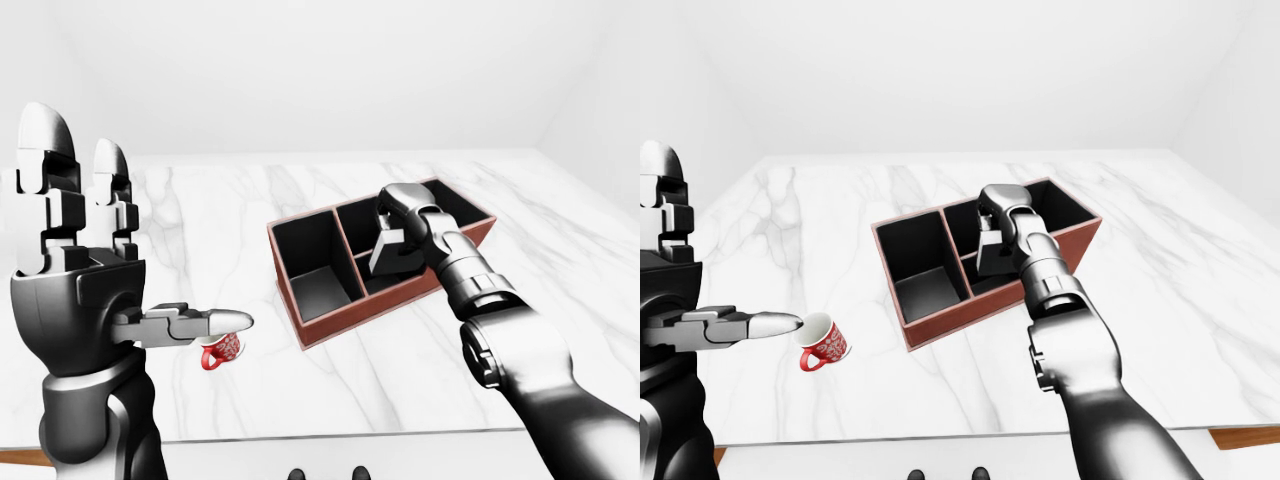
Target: Pick up the book and place it in the back compartment of the caddy.
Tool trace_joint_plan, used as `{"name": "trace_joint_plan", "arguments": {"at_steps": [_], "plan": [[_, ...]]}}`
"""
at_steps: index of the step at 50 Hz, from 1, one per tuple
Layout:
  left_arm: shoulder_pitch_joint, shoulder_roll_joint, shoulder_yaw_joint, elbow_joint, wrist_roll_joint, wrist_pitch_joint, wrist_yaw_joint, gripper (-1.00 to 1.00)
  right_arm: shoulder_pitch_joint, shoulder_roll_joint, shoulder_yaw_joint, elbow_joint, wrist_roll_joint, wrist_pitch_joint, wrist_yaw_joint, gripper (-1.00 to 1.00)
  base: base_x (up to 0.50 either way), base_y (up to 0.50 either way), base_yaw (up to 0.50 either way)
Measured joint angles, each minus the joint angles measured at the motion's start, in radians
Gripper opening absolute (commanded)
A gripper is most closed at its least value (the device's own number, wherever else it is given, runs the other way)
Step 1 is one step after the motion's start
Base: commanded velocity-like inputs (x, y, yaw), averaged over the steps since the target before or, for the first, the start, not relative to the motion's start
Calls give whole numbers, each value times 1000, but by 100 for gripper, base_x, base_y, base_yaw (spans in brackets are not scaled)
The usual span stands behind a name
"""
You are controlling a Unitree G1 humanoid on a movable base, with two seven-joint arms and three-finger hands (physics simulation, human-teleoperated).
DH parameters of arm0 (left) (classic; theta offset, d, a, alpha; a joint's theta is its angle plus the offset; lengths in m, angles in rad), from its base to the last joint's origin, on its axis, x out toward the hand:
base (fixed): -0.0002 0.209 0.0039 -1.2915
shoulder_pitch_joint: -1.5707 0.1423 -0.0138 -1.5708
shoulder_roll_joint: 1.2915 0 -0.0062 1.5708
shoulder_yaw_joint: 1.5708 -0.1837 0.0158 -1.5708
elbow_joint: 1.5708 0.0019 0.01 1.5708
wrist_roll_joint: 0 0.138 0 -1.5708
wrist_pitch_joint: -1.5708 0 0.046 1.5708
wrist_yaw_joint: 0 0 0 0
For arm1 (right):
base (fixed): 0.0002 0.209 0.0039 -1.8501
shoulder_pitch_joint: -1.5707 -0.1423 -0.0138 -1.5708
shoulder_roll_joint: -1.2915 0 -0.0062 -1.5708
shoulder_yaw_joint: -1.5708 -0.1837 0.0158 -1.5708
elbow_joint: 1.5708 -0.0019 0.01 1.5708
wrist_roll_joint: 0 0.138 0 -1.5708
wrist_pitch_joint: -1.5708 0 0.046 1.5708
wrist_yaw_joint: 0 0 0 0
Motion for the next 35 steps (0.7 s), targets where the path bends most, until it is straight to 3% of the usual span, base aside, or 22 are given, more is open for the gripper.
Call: {"name": "trace_joint_plan", "arguments": {"at_steps": [35], "plan": [[1,0,1,-2,0,0,-1,100,1,23,21,46,-31,0,-83,-100,0,0,0]]}}
